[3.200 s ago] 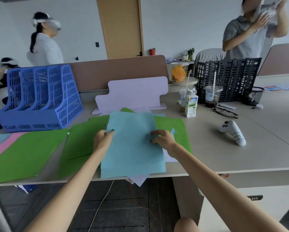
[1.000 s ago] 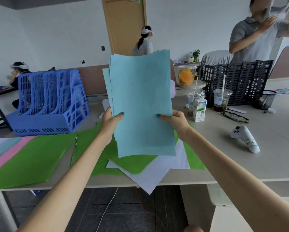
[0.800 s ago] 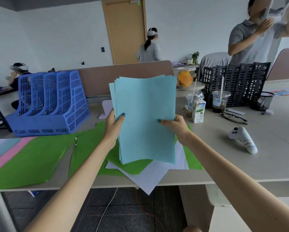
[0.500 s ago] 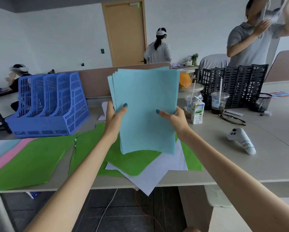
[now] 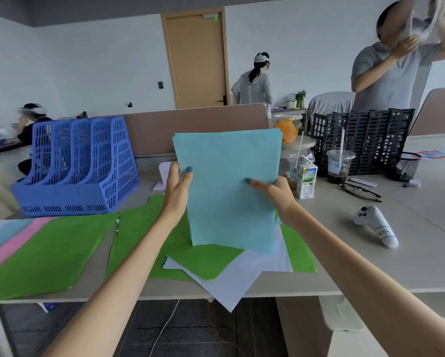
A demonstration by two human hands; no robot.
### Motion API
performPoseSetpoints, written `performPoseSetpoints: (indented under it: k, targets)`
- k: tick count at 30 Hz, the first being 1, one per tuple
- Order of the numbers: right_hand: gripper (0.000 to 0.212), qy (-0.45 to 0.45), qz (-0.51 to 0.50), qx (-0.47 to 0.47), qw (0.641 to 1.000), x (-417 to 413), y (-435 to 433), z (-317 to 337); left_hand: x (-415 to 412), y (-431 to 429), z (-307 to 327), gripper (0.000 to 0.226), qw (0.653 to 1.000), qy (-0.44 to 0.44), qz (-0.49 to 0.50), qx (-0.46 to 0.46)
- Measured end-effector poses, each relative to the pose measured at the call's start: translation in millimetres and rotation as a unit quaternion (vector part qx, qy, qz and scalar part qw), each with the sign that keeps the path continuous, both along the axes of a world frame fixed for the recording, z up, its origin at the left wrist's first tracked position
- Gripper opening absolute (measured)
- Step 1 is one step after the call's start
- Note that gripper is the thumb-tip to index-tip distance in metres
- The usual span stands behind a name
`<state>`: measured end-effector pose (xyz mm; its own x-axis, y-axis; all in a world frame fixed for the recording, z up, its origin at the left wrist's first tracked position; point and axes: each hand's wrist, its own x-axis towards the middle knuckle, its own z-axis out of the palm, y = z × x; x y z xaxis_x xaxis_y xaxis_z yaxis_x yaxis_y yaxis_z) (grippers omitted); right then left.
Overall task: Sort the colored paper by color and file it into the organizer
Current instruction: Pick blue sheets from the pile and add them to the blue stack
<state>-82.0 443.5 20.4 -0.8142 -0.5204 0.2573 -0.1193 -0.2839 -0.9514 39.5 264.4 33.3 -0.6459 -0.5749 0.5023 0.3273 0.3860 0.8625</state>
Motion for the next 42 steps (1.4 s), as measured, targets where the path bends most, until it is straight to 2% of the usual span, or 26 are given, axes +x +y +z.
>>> performPoseSetpoints:
  k: [4, 8, 12, 14, 17, 20, 23, 26, 27, 30, 34, 39, 42]
  targets:
    - [0.01, 0.044, -0.006, 0.023, 0.999, -2.4, -1.9, -7.7, -5.2, -8.8, -7.7, 0.009, 1.0, -0.009, -0.003, 0.011]
    - [0.014, 0.049, 0.004, 0.059, 0.997, -5.5, 0.3, -28.2, -8.2, -12.4, -24.7, 0.013, 0.999, -0.052, -0.015, 0.007]
    - [0.009, 0.047, 0.0, 0.07, 0.996, -1.7, 4.9, -37.5, -1.7, -6.0, -28.6, 0.041, 0.997, -0.08, -0.006, 0.003]
    - [0.007, 0.055, 0.007, 0.068, 0.996, 1.0, 3.8, -30.2, 3.9, -7.6, -22.7, 0.046, 0.997, -0.081, 0.001, -0.003]
    - [0.004, 0.042, 0.029, 0.049, 0.998, 9.8, -2.9, -14.7, 17.9, -15.7, -9.3, 0.014, 0.997, -0.07, 0.006, -0.03]
    - [0.005, 0.022, 0.058, 0.036, 0.997, 23.5, -15.4, -11.4, 40.5, -21.2, -4.5, 0.015, 0.997, -0.066, 0.023, -0.036]
    - [0.005, -0.011, 0.078, 0.037, 0.996, 36.4, -33.3, -20.5, 64.0, -33.6, -10.6, 0.007, 0.997, -0.056, 0.038, 0.022]
    - [0.006, -0.03, 0.088, 0.04, 0.995, 47.9, -57.0, -32.1, 89.5, -51.6, -22.3, 0.01, 0.983, -0.088, -0.007, 0.16]
    - [0.007, -0.038, 0.093, 0.042, 0.994, 53.0, -66.3, -36.5, 98.6, -58.9, -28.0, 0.012, 0.972, -0.122, -0.021, 0.198]
    - [0.01, -0.07, 0.114, 0.057, 0.989, 69.2, -100.0, -47.2, 126.6, -88.1, -46.8, 0.039, 0.939, -0.213, -0.041, 0.268]
    - [0.004, -0.096, 0.13, 0.065, 0.985, 90.5, -153.2, -57.3, 162.3, -126.9, -63.2, 0.027, 0.922, -0.236, -0.036, 0.305]
    - [0.013, -0.133, 0.115, 0.074, 0.982, 124.7, -215.0, -72.8, 201.3, -172.8, -81.7, 0.028, 0.907, -0.268, -0.063, 0.319]
    - [0.019, -0.139, 0.108, 0.074, 0.982, 146.1, -245.9, -80.3, 222.2, -196.9, -85.3, 0.026, 0.91, -0.273, -0.057, 0.306]
